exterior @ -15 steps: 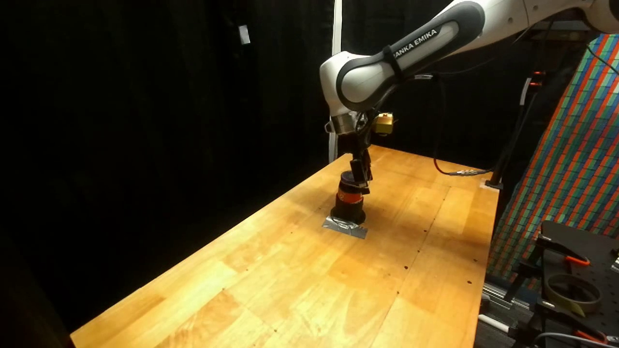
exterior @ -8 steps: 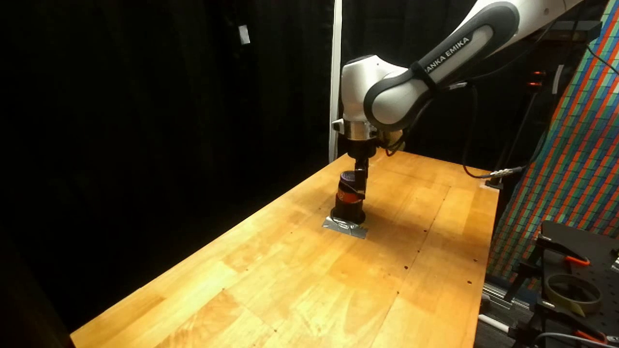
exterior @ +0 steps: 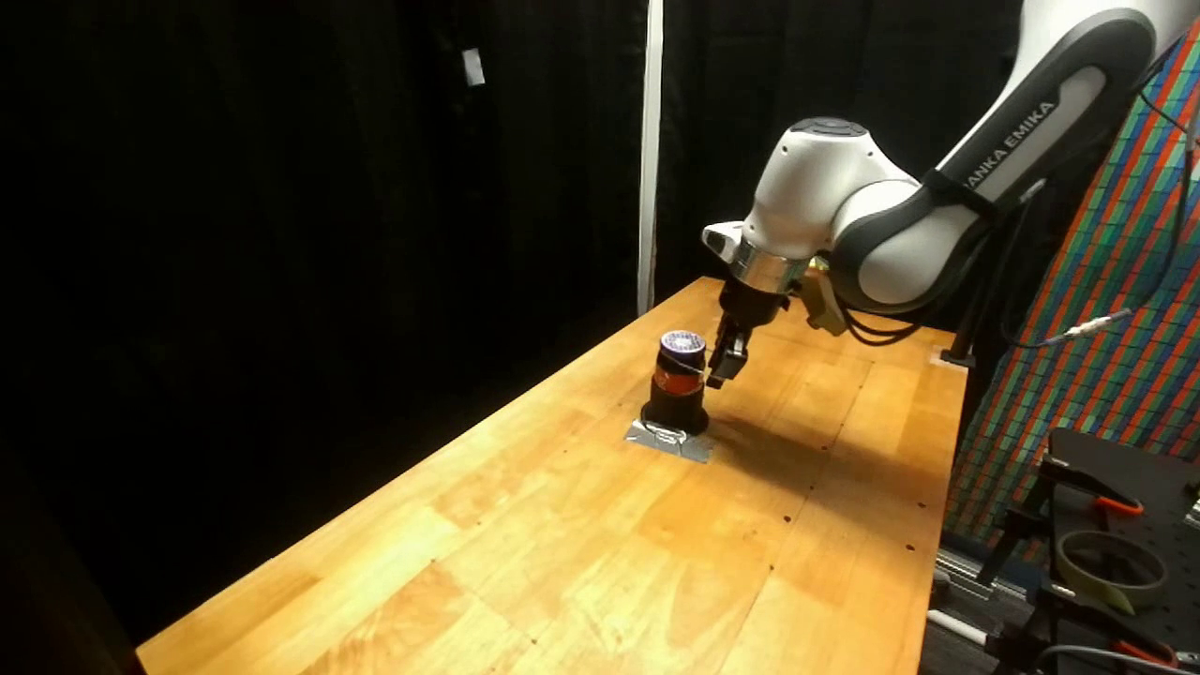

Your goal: Put the rubber band around the brown cup

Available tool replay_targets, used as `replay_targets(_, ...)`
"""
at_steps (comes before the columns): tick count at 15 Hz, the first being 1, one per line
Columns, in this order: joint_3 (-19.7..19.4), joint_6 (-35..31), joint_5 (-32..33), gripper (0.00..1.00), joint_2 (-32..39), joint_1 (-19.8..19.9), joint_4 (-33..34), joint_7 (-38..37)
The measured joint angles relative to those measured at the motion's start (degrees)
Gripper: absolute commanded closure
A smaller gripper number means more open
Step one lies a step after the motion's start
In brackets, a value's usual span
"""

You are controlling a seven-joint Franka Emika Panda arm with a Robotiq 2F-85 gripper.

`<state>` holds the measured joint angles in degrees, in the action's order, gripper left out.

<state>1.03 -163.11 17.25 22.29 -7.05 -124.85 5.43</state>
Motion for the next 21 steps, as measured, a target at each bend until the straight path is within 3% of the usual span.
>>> replay_targets(4,-4.2,-16.3,5.2,0.92,-5.2,-1.2,-12.9,-2.5)
replay_targets(6,-8.6,-26.2,8.3,0.87,-7.6,-3.1,-19.6,-3.2)
replay_targets(9,-15.8,-40.3,8.2,0.85,-9.0,-7.0,-27.2,-0.4)
replay_targets(11,-17.7,-49.3,7.1,0.86,-8.3,-8.0,-30.6,2.7)
replay_targets(18,-14.7,-77.6,3.8,0.87,3.2,-7.5,-32.8,9.0)
replay_targets(21,-9.4,-78.8,-1.7,0.87,5.2,-5.4,-30.5,12.0)
